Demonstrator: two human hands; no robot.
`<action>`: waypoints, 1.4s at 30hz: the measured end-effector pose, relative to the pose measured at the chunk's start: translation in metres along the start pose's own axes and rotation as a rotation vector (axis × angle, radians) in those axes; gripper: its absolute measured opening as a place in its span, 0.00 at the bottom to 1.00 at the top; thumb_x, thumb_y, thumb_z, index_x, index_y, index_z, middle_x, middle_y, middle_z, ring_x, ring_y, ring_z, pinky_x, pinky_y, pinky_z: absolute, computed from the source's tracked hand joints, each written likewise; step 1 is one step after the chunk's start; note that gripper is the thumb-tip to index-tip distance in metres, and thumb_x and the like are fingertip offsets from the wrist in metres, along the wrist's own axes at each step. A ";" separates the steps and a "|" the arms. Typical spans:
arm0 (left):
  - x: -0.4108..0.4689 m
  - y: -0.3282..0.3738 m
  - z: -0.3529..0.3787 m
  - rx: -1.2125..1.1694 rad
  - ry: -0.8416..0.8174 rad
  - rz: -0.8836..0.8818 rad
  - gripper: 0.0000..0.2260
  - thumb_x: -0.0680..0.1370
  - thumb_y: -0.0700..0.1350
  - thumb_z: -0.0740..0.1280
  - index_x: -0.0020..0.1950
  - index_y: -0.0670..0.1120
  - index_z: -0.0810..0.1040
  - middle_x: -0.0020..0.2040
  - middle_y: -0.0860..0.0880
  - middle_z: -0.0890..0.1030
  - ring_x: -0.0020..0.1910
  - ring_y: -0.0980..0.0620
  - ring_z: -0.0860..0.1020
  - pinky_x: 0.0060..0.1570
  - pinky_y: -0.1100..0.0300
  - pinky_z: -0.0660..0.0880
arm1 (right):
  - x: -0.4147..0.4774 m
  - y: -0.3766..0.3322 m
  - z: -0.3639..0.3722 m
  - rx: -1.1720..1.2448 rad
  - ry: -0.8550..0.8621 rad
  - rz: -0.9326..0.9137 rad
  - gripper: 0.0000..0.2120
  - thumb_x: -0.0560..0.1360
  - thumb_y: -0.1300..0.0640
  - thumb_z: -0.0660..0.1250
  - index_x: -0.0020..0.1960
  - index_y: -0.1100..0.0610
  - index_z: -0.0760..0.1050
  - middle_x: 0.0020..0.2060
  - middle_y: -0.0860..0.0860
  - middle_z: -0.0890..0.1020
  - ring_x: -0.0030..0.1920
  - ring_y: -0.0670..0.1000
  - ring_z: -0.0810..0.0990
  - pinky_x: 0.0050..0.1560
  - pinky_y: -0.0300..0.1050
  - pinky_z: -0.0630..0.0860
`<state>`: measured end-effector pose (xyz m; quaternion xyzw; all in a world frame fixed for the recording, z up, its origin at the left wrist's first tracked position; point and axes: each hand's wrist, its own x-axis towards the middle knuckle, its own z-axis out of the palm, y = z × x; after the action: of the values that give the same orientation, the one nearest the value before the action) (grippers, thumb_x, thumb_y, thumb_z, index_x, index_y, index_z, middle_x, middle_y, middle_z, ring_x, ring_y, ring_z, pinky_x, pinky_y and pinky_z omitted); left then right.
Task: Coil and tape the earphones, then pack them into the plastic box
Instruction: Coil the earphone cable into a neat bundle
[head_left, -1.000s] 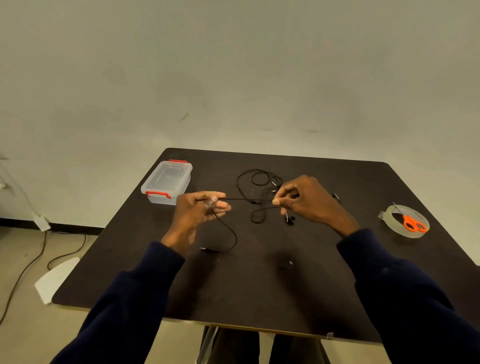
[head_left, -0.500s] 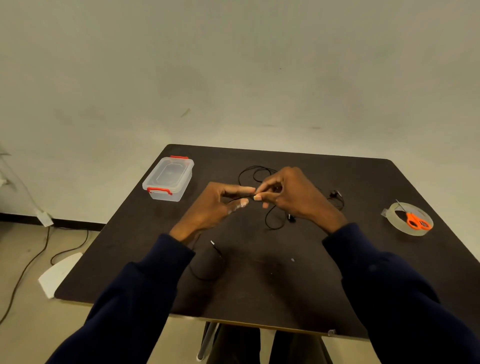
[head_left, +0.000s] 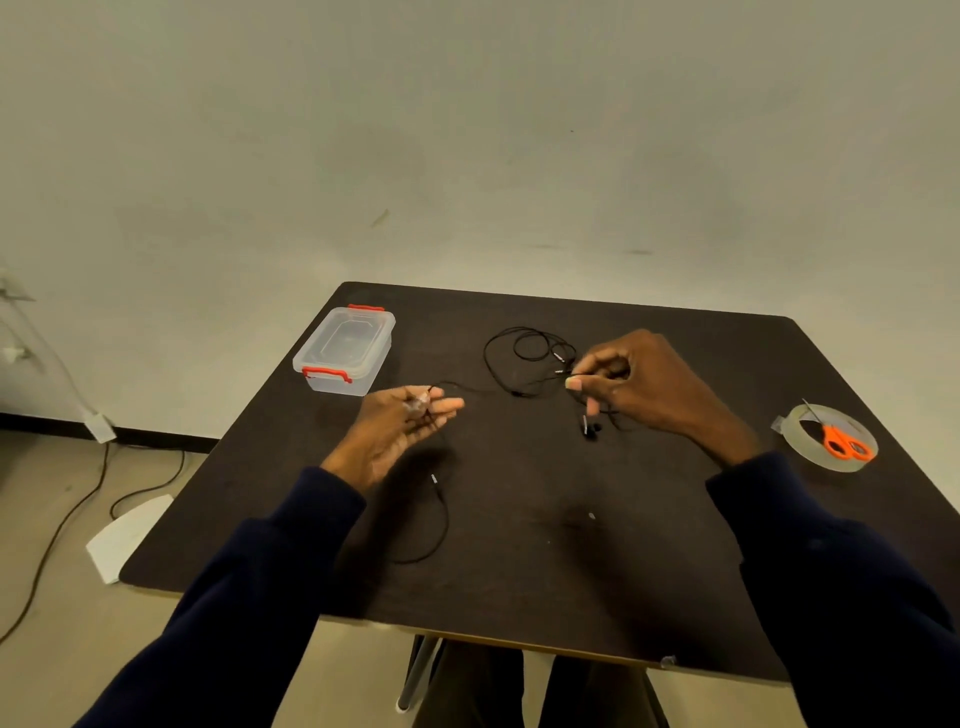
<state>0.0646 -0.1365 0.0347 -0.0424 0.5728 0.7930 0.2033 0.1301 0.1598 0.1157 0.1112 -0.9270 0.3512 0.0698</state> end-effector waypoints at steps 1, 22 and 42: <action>-0.002 -0.003 0.001 0.196 0.004 0.049 0.09 0.84 0.34 0.63 0.59 0.38 0.82 0.59 0.39 0.85 0.57 0.46 0.85 0.55 0.57 0.82 | 0.000 0.002 0.002 0.004 0.006 -0.012 0.04 0.77 0.53 0.74 0.46 0.53 0.86 0.31 0.47 0.86 0.32 0.48 0.85 0.38 0.45 0.81; -0.016 0.019 -0.001 0.543 -0.252 0.336 0.13 0.85 0.42 0.62 0.67 0.43 0.80 0.51 0.41 0.87 0.48 0.45 0.86 0.52 0.54 0.83 | 0.029 -0.031 0.083 -0.199 -0.058 -0.053 0.09 0.78 0.47 0.71 0.51 0.49 0.87 0.28 0.44 0.83 0.28 0.36 0.77 0.31 0.35 0.67; -0.004 0.009 -0.037 1.312 -0.101 0.543 0.23 0.74 0.27 0.69 0.63 0.48 0.82 0.69 0.48 0.78 0.72 0.49 0.73 0.74 0.47 0.70 | 0.019 -0.012 0.073 -0.048 0.004 -0.012 0.07 0.78 0.53 0.73 0.47 0.55 0.86 0.30 0.46 0.84 0.28 0.38 0.77 0.30 0.29 0.69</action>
<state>0.0593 -0.1742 0.0312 0.2696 0.9123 0.3082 0.0084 0.1110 0.0989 0.0729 0.1143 -0.9343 0.3288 0.0762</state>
